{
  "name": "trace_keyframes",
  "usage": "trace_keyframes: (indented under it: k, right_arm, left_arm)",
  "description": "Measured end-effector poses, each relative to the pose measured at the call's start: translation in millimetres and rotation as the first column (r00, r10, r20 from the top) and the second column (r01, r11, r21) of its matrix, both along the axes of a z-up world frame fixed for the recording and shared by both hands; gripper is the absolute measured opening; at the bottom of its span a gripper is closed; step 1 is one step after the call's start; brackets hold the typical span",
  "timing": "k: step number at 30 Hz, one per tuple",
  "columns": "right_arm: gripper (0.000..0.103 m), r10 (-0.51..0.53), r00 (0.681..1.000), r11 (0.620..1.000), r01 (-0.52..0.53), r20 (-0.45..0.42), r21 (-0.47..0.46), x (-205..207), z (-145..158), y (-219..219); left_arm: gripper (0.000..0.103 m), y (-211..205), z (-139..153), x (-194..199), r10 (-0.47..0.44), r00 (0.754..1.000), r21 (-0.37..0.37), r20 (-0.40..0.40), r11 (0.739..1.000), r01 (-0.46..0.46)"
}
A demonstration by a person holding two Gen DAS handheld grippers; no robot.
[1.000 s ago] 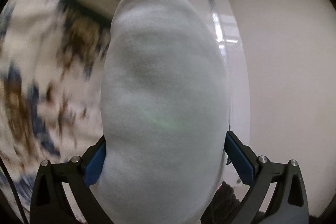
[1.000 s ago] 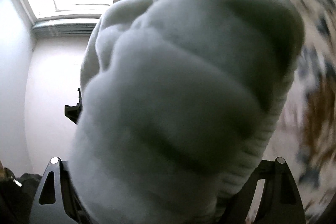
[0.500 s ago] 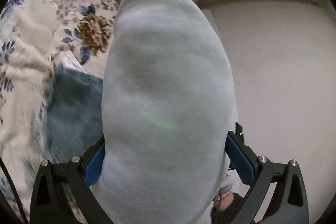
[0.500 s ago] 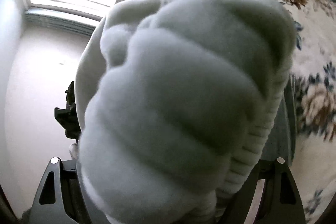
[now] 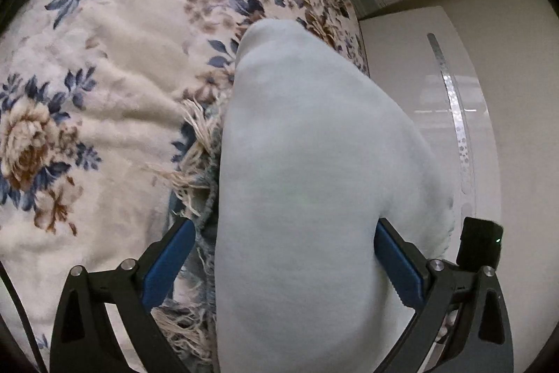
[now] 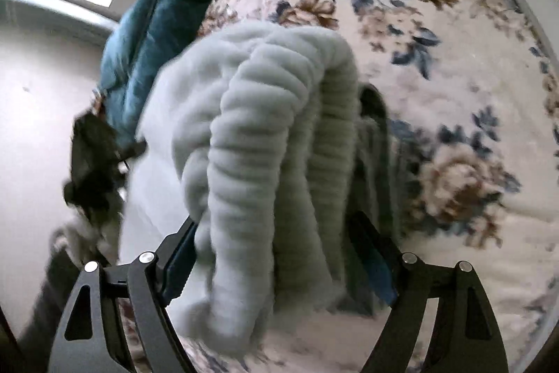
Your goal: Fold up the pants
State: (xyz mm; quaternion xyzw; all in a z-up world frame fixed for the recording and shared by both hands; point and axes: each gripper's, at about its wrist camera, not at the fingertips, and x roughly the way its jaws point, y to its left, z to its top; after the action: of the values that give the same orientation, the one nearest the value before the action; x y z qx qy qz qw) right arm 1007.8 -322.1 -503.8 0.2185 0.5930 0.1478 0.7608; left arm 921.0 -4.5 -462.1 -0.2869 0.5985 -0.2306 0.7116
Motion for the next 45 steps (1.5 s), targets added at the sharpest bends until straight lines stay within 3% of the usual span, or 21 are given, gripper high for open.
trace_keyframes:
  k: [4,7,9,11,13,14,15,20,25,35,45]
  right_arm:
    - [0.088,-0.035,0.999,0.997,0.033,-0.026,-0.068,-16.9,-8.2,-7.9]
    - [0.094,-0.064,0.998,0.993,0.062,-0.016,-0.1,-23.4,1.9,-6.4]
    - [0.099,-0.097,0.995,0.971,0.097,0.01,-0.216,-32.8,16.6,-4.3]
    - [0.099,-0.106,0.99,0.906,0.133,0.089,-0.402,-51.2,41.5,10.5]
    - [0.099,-0.103,0.981,0.796,0.179,0.163,-0.578,-76.5,64.7,31.3]
    - [0.099,-0.101,0.975,0.751,0.205,0.198,-0.628,-91.2,75.0,41.6]
    - [0.099,-0.106,0.97,0.735,0.224,0.218,-0.64,-104.4,83.3,47.5]
    - [0.099,-0.191,0.942,0.752,0.321,0.275,-0.576,-176.9,130.1,70.0]
    - [0.099,-0.21,0.908,0.74,0.39,0.363,-0.548,-255.7,197.9,96.0]
    - [0.101,-0.183,0.867,0.738,0.433,0.464,-0.518,-408.7,310.4,169.0]
    - [0.101,-0.169,0.804,0.745,0.483,0.57,-0.46,-544.1,409.7,219.4]
  left_arm:
    - [0.102,-8.9,7.9,-8.6,-0.014,1.0,0.026,-0.004,1.0,0.014]
    - [0.102,-15.7,39.3,-23.2,-0.01,0.998,0.176,0.058,0.984,0.0]
    - [0.102,-20.9,67.8,-39.6,-0.003,0.99,0.302,0.138,0.953,-0.039]
    - [0.102,-26.8,95.8,-62.5,0.005,0.976,0.409,0.216,0.908,-0.095]
    - [0.102,-34.9,125.8,-93.4,-0.009,0.958,0.474,0.286,0.87,-0.134]
    - [0.102,-36.4,136.4,-107.1,-0.014,0.952,0.491,0.307,0.859,-0.146]
    - [0.102,-38.8,147.1,-121.0,-0.022,0.948,0.506,0.319,0.849,-0.15]
    - [0.102,-46.2,197.9,-196.8,-0.049,0.925,0.542,0.377,0.821,-0.178]
    - [0.102,-42.9,248.2,-264.2,-0.071,0.9,0.558,0.43,0.805,-0.203]
    - [0.102,-38.0,348.5,-403.4,-0.124,0.852,0.554,0.509,0.805,-0.214]
    - [0.102,-21.8,416.5,-514.9,-0.142,0.805,0.563,0.576,0.782,-0.265]
